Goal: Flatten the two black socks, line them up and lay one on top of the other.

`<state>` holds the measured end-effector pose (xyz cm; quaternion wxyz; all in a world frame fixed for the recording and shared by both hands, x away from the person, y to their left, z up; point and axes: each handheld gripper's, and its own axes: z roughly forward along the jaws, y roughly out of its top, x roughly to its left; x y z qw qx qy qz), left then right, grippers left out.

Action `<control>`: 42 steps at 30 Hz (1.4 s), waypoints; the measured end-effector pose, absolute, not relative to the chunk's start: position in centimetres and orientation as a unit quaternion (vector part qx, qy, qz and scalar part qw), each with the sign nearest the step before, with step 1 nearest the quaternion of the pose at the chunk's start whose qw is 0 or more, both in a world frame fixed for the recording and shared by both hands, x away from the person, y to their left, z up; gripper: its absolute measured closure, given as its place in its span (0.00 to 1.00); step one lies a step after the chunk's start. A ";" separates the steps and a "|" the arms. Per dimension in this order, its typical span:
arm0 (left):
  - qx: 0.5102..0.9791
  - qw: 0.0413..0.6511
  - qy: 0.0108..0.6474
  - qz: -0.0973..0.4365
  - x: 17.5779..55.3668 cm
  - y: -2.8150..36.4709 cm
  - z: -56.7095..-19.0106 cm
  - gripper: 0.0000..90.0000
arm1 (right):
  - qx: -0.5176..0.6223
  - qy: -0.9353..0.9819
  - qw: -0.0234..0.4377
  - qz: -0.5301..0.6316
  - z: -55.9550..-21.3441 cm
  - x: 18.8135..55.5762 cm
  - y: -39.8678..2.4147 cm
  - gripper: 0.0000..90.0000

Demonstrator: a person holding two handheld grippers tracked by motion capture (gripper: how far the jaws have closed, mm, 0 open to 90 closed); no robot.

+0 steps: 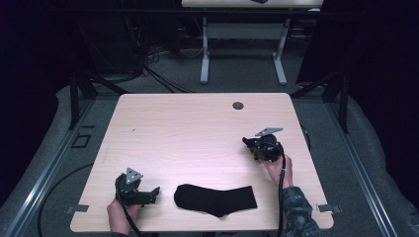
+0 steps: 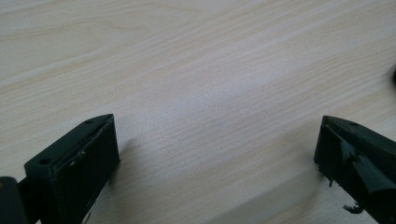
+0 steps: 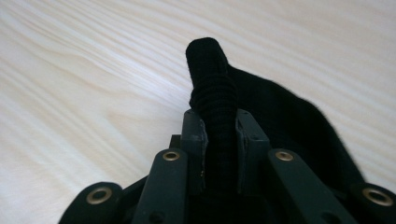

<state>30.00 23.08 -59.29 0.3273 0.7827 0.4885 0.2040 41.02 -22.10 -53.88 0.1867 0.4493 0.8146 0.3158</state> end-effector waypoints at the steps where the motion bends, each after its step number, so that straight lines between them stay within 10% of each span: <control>1: 0.783 0.327 0.488 0.204 30.0 23.1 -59.3 0.00 | 0.445 0.815 0.189 0.320 -53.4 40.7 -22.0 0.85; 14: 0.783 0.327 0.488 0.204 30.0 23.1 -59.3 0.00 | 0.356 0.830 0.228 0.363 -48.0 35.7 -17.2 0.85; 25: 0.783 0.327 0.488 0.204 30.0 23.1 -59.3 0.00 | 0.320 0.874 0.181 0.316 -52.9 34.2 -11.8 0.81; 35: 0.783 0.327 0.488 0.204 30.0 23.1 -59.3 0.00 | 0.337 0.875 0.117 0.327 -54.9 34.1 -11.6 0.40; 42: 0.788 0.328 0.480 0.200 30.4 23.1 -59.2 0.00 | 0.352 0.860 0.123 0.348 -53.2 34.0 -14.0 0.32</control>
